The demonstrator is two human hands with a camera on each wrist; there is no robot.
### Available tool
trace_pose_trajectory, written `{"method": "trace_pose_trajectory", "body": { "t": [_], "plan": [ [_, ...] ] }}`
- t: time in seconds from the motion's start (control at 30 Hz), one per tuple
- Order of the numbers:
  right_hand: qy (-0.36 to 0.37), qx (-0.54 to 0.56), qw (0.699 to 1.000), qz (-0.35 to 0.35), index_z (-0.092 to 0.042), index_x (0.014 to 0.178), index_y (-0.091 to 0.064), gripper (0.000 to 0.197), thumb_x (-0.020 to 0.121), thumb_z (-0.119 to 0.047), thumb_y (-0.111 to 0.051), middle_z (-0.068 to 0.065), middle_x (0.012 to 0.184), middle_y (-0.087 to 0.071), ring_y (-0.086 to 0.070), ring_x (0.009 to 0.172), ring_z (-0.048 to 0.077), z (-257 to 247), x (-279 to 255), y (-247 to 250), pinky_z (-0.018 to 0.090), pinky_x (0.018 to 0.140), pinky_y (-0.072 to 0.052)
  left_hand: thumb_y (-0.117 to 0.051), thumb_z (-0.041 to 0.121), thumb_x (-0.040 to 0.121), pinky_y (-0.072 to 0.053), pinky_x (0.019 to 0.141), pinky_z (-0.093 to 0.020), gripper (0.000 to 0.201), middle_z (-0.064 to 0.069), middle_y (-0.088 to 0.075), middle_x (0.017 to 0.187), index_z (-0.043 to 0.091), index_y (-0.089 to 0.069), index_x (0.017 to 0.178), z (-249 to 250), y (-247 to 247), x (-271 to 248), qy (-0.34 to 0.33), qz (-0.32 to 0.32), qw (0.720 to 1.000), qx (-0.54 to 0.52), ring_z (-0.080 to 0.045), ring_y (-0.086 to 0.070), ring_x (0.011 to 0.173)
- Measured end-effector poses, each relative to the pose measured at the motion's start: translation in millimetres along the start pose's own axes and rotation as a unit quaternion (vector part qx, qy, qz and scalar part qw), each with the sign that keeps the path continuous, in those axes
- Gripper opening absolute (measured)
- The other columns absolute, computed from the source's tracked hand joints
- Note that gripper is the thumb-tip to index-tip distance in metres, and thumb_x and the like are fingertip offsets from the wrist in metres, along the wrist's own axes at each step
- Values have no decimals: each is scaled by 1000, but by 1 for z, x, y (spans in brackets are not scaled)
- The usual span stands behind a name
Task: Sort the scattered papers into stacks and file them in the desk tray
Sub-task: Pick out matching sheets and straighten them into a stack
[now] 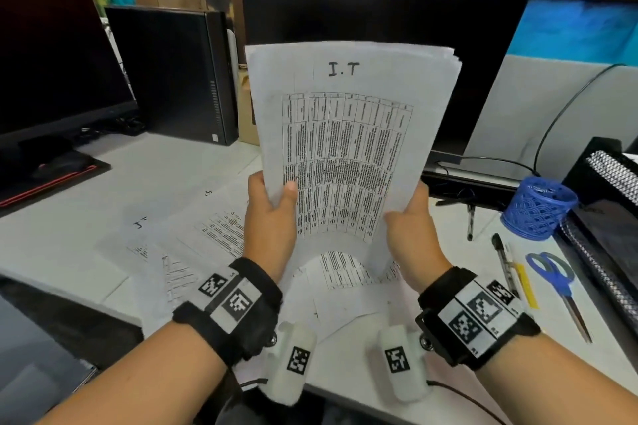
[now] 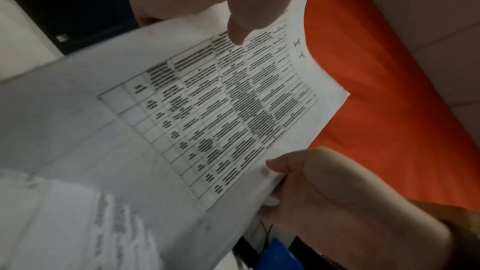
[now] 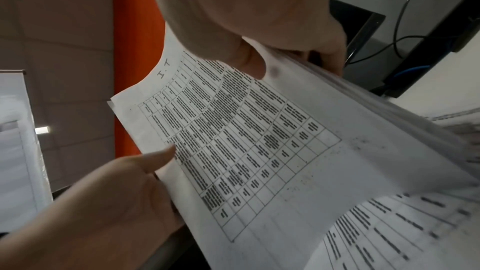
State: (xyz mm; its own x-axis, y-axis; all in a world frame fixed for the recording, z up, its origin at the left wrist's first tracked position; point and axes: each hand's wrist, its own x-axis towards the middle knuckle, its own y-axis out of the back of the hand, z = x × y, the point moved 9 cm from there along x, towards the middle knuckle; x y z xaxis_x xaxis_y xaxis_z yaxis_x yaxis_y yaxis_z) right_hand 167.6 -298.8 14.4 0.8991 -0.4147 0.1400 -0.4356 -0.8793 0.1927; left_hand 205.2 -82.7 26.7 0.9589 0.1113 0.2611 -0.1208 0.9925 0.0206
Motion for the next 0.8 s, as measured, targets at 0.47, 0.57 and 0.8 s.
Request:
{"method": "trace_pose_trajectory", "body": {
  "t": [0.47,0.57,0.8],
  "plan": [
    [-34,-38,999,-13,-27,129,-36,34,98,-15,-43,-10,97,-58,-57,84,7,4,-17,38,24,69,-45,-46,17,98,-49,79,-23,19,6,-65,107,24,-54,114,-7,3,-11,20,-29,998,53,-12,-61,99],
    [-65,-60,995,-41,-31,127,-38,30,98,-23,-42,-12,105,-61,-60,95,9,20,-37,50,26,76,-48,-48,15,97,-50,94,-37,23,6,-68,110,26,-59,114,-11,2,-24,39,-31,999,11,-14,-63,104],
    [-74,-18,996,-50,-25,114,-61,22,96,-17,-51,-7,111,-71,-66,105,17,49,-85,97,46,97,-49,-49,18,97,-46,97,-40,28,12,-68,115,33,-59,119,-29,-26,-69,103,-123,984,-77,-11,-64,109]
  ]
}}
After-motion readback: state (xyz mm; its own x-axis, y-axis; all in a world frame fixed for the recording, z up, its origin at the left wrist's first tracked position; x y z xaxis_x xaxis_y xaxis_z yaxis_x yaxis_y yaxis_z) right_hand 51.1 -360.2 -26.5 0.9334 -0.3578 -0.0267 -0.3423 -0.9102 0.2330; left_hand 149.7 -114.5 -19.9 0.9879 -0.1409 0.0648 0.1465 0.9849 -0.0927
